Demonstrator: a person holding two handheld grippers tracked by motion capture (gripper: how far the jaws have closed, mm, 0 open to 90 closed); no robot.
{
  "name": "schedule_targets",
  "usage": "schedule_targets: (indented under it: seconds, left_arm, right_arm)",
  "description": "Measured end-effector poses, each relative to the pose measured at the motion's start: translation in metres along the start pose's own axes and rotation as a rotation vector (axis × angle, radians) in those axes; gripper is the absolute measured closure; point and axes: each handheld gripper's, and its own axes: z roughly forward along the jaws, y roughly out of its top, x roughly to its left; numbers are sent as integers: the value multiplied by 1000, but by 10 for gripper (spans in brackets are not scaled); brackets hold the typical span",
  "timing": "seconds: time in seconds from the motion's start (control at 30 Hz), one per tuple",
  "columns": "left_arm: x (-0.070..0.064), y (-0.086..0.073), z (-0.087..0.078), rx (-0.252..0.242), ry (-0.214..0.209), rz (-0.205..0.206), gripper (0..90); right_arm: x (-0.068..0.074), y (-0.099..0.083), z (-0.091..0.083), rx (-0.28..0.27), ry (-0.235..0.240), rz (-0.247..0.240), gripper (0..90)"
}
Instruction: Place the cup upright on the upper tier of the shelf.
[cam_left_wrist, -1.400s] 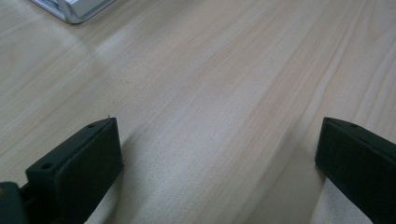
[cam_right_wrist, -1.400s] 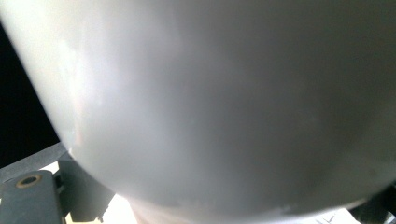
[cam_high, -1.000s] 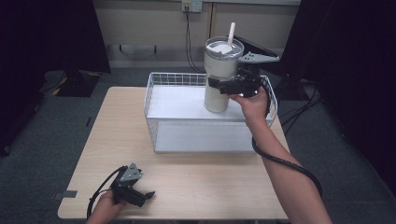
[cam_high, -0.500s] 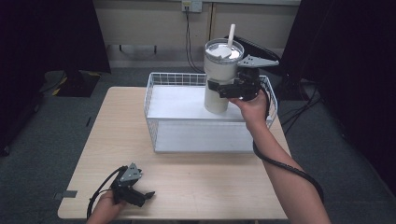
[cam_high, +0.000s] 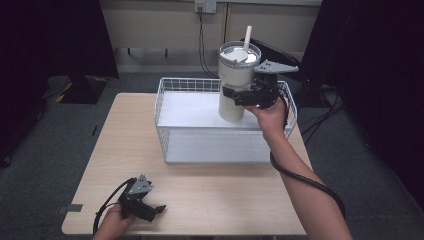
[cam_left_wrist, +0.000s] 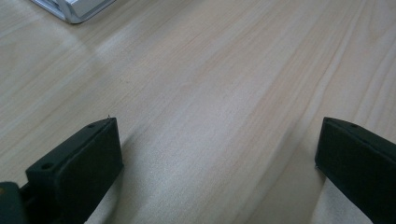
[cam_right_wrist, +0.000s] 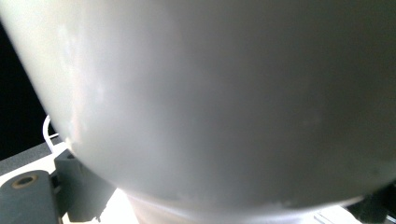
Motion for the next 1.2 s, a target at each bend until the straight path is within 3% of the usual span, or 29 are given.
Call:
schedule_targets:
  seconds: [1.2]
  left_arm:
    - [0,0,0,-2,2,-1,0]
  right_arm:
    - [0,-8,-1,11,-5,-33,89]
